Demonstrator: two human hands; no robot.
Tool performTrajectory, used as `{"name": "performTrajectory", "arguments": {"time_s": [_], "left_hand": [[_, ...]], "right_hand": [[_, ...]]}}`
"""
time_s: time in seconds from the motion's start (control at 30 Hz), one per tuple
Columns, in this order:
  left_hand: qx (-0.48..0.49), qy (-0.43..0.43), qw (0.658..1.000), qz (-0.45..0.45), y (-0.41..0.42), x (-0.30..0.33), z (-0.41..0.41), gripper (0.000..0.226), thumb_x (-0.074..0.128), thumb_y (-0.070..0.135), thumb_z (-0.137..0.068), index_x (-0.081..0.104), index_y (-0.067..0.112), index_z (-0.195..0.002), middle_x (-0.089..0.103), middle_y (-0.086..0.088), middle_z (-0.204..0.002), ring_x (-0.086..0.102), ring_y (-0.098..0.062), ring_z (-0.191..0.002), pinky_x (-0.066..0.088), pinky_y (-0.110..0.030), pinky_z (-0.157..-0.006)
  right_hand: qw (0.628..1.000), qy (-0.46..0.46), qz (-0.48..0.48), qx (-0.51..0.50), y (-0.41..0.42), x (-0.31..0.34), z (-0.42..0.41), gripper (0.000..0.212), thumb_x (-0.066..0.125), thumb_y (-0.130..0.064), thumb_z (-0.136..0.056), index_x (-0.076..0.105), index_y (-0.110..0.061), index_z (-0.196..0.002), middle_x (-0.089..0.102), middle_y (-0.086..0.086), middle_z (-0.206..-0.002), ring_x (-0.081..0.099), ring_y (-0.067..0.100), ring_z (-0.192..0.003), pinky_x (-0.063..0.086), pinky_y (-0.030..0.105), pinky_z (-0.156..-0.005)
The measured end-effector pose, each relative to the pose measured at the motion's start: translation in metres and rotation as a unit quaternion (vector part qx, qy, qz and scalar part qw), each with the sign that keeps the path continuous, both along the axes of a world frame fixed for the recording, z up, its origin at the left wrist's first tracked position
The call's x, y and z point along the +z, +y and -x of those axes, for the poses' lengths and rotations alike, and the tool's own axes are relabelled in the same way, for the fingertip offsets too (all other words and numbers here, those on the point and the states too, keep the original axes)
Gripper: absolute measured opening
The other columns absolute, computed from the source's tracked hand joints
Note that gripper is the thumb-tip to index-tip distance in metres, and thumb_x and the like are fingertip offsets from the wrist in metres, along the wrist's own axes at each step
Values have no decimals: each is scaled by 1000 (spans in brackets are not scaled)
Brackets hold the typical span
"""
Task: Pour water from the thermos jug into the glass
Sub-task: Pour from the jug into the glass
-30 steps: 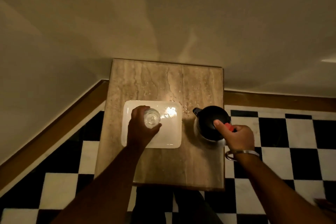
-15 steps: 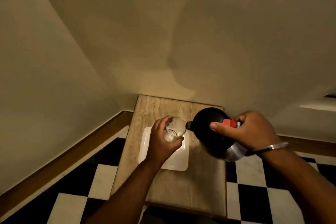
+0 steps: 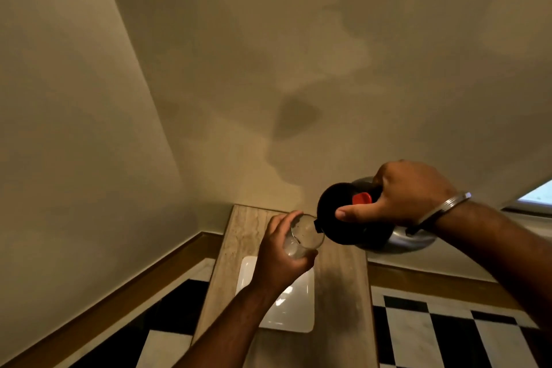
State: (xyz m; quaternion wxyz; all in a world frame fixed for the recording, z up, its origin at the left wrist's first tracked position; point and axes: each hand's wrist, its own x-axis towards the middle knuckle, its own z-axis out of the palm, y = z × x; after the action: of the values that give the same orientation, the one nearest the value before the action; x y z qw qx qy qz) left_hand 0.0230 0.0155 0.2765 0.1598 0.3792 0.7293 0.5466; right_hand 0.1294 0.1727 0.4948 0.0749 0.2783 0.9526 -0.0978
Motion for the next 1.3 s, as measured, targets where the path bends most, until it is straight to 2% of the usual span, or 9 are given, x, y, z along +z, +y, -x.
{"name": "performTrajectory", "arguments": {"time_s": [0.07, 0.17, 0.3, 0.4, 0.6, 0.97, 1.1, 1.3], "left_hand": [[-5, 13, 1000, -5, -1, 8, 2, 78, 80, 39, -61, 46, 45, -131, 50, 13, -127, 51, -2, -115, 46, -12, -91], [-7, 22, 1000, -15, -4, 18, 3, 80, 81, 35, -63, 39, 60, -126, 49, 17, -127, 49, 4, -114, 44, -7, -88], [-7, 16, 1000, -17, -6, 28, 4, 79, 81, 38, -64, 42, 51, -131, 48, 16, -128, 49, -1, -115, 46, -12, -89], [-14, 16, 999, -25, -8, 34, 2, 77, 78, 43, -65, 43, 46, -134, 48, 14, -129, 50, -1, -116, 47, -14, -91], [-19, 24, 999, -36, -10, 41, 1, 76, 78, 46, -66, 35, 67, -125, 47, 20, -127, 49, 3, -115, 44, -8, -89], [-21, 24, 998, -58, -13, 46, -11, 77, 80, 47, -65, 35, 67, -124, 42, 30, -126, 51, 2, -114, 49, -10, -85], [-21, 28, 997, -65, -13, 46, -12, 77, 81, 46, -66, 35, 66, -126, 41, 33, -125, 50, 3, -114, 48, -9, -85], [-15, 43, 997, -61, -14, 48, -14, 79, 81, 48, -65, 34, 67, -125, 39, 36, -125, 50, 4, -114, 48, -8, -84]], "right_hand": [[999, -5, -31, 21, -5, 11, 4, 81, 35, -96, -35, 57, -20, -55, 52, -5, -44, 49, 11, -43, 35, 22, -44], [996, -14, -72, 53, -13, 24, 10, 85, 29, -99, -32, 56, -20, -52, 51, -5, -43, 48, 12, -41, 38, 24, -43], [988, -25, -130, 84, -20, 37, 15, 81, 32, -100, -34, 45, -20, -44, 42, -6, -38, 40, 13, -36, 35, 25, -42], [984, -25, -154, 90, -24, 47, 16, 79, 33, -98, -36, 43, -21, -45, 42, -7, -38, 39, 12, -35, 34, 24, -41], [972, -33, -211, 98, -38, 64, 16, 74, 45, -95, -45, 45, -21, -50, 47, -7, -43, 43, 9, -37, 28, 19, -39], [963, -55, -248, 85, -59, 80, 8, 77, 49, -95, -46, 54, -19, -58, 54, -6, -49, 48, 9, -41, 30, 20, -40], [960, -62, -255, 95, -63, 80, 6, 83, 48, -95, -47, 67, -18, -72, 61, -5, -54, 53, 10, -44, 36, 21, -42], [962, -56, -248, 97, -64, 82, 4, 86, 47, -96, -46, 70, -20, -81, 66, -5, -60, 60, 13, -52, 48, 23, -50]]}}
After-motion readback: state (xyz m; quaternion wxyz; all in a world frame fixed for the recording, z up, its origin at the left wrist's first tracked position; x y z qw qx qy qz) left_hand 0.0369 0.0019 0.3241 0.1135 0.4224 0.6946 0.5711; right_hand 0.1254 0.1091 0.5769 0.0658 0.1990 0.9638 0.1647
